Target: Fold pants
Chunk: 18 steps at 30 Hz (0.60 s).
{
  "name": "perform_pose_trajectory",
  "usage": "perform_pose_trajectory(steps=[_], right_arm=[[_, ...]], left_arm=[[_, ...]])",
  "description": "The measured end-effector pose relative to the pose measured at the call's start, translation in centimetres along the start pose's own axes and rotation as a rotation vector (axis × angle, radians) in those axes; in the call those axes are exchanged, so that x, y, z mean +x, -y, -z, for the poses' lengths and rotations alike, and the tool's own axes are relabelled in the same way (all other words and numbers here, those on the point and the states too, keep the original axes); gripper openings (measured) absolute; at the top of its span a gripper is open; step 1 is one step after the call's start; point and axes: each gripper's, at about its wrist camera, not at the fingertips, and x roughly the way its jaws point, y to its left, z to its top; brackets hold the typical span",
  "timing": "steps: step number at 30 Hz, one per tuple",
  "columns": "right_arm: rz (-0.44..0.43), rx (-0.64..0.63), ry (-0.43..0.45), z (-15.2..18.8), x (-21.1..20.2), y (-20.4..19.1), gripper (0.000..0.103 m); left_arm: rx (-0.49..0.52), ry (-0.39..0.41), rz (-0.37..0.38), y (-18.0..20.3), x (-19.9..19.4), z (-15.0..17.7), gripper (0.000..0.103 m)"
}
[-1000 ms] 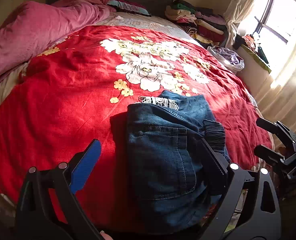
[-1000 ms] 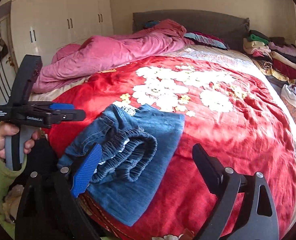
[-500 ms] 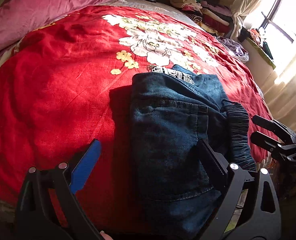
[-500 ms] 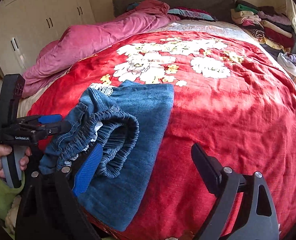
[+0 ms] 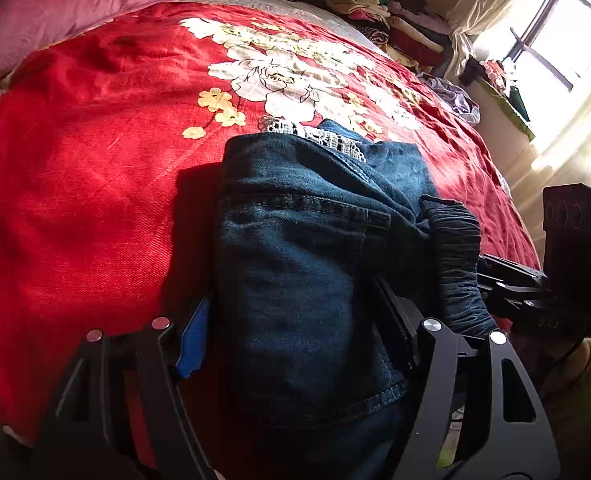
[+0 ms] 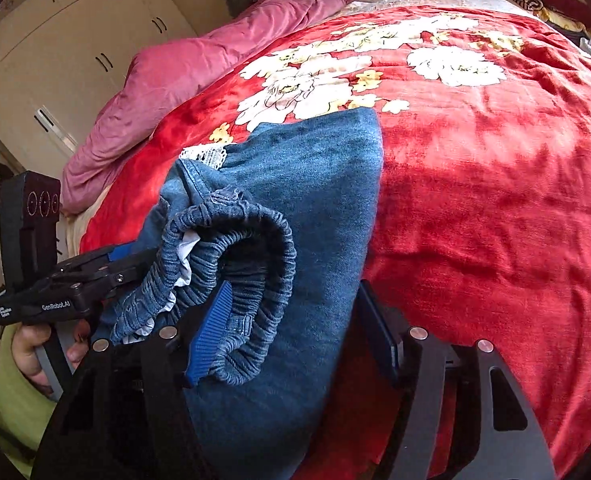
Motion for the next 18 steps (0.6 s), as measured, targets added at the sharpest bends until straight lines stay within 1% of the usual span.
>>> perform_pose_trajectory(steps=[2, 3, 4, 5, 6, 7, 10, 13, 18], right_arm=[[-0.007, -0.019, 0.004, -0.2, 0.3, -0.2, 0.057], [-0.018, -0.024, 0.005, -0.3, 0.3, -0.3, 0.052], [-0.028, -0.032, 0.011, -0.4, 0.3, -0.4, 0.046], [-0.035, -0.041, 0.016, -0.4, 0.3, -0.6, 0.041], [-0.042, -0.054, 0.022, -0.5, 0.2, -0.9, 0.032], [-0.043, -0.067, 0.034, -0.5, -0.1, -1.2, 0.027], [-0.033, -0.125, 0.079, -0.8, -1.3, -2.5, 0.023], [-0.034, -0.182, 0.118, -1.8, -2.5, -3.8, 0.023], [-0.018, -0.236, 0.183, -4.9, -3.4, -4.4, 0.023]], left_arm=[[-0.008, -0.003, -0.004, 0.1, 0.4, -0.3, 0.059], [-0.001, -0.005, -0.009, 0.3, 0.5, -0.4, 0.056], [0.008, -0.004, -0.01, 0.6, 0.5, -0.6, 0.051], [0.014, -0.004, -0.01, 0.8, 0.5, -0.7, 0.045], [0.022, -0.005, -0.008, 1.1, 0.4, -0.7, 0.043], [0.029, -0.001, -0.012, 1.3, 0.2, -0.8, 0.04], [0.03, 0.014, -0.007, 1.8, -0.5, -1.4, 0.039], [0.048, 0.042, -0.004, 2.3, -1.4, -2.6, 0.037], [0.07, 0.092, -0.026, 2.8, -2.1, -5.8, 0.037]])
